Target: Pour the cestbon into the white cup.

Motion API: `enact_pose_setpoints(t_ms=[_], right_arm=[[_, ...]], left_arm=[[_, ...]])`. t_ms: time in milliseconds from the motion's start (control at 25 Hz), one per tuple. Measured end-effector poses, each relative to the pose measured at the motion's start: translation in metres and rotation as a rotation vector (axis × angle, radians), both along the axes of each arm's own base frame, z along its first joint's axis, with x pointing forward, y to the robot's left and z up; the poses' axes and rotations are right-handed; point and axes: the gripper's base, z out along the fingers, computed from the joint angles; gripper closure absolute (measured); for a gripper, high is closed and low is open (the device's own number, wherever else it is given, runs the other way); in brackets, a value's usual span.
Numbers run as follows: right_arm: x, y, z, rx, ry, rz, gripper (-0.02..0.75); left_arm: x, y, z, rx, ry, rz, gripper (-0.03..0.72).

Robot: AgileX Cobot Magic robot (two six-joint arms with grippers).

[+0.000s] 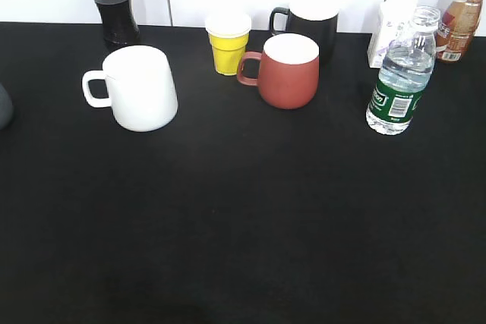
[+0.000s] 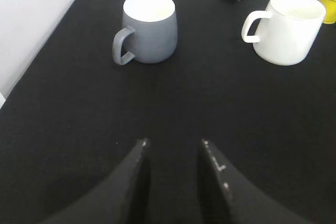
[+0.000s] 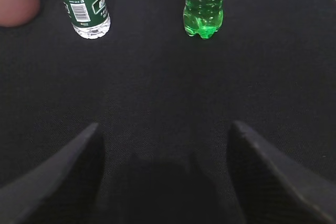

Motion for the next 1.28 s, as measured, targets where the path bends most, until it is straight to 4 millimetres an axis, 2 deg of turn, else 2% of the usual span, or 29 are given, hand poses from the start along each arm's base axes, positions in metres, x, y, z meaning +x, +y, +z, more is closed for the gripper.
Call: enact_pose_setpoints(t_ms=[480, 520, 560, 600, 640, 680, 760, 840, 920, 1000, 1040, 1080, 1200, 1280], right_arm=[[0.0, 0.0, 0.0, 0.0, 0.0, 0.0, 0.185], [0.0, 0.0, 0.0, 0.0, 0.0, 0.0, 0.185], [0.0, 0.0, 0.0, 0.0, 0.0, 0.0, 0.185], [0.0, 0.0, 0.0, 0.0, 0.0, 0.0, 0.185], [0.0, 0.0, 0.0, 0.0, 0.0, 0.0, 0.185], [0.0, 0.0, 0.0, 0.0, 0.0, 0.0, 0.185], [0.0, 0.0, 0.0, 0.0, 0.0, 0.0, 0.185], [0.0, 0.0, 0.0, 0.0, 0.0, 0.0, 0.185], [0.0, 0.0, 0.0, 0.0, 0.0, 0.0, 0.185], [0.0, 0.0, 0.0, 0.0, 0.0, 0.0, 0.185], [0.0, 0.0, 0.0, 0.0, 0.0, 0.0, 0.185], [0.0, 0.0, 0.0, 0.0, 0.0, 0.0, 0.185], [0.0, 0.0, 0.0, 0.0, 0.0, 0.0, 0.185], [0.0, 0.0, 0.0, 0.0, 0.0, 0.0, 0.185]], left_arm=[[0.001, 0.0, 0.0, 0.002, 0.004, 0.002, 0.443], [0.002, 0.0, 0.0, 0.003, 0.009, 0.002, 0.426], [0.002, 0.0, 0.0, 0.004, 0.01, 0.002, 0.367], [0.005, 0.0, 0.001, 0.023, 0.023, -0.007, 0.254], [0.011, 0.0, 0.005, 0.051, 0.036, -0.023, 0.158], [0.022, 0.0, 0.013, 0.08, 0.023, -0.039, 0.112], [0.055, -0.002, 0.038, 0.101, -0.118, -0.055, 0.093], [0.092, -0.005, 0.059, 0.079, -0.306, -0.065, 0.108], [0.128, -0.007, 0.069, 0.075, -0.435, -0.067, 0.114], [0.16, -0.014, 0.06, 0.047, -0.41, -0.098, 0.118], [0.176, -0.021, 0.047, 0.007, -0.38, -0.126, 0.118], [0.19, -0.031, 0.024, -0.017, -0.341, -0.163, 0.12], [0.204, -0.06, -0.041, -0.039, -0.316, -0.274, 0.121], [0.218, -0.074, -0.07, -0.027, -0.281, -0.31, 0.122]])
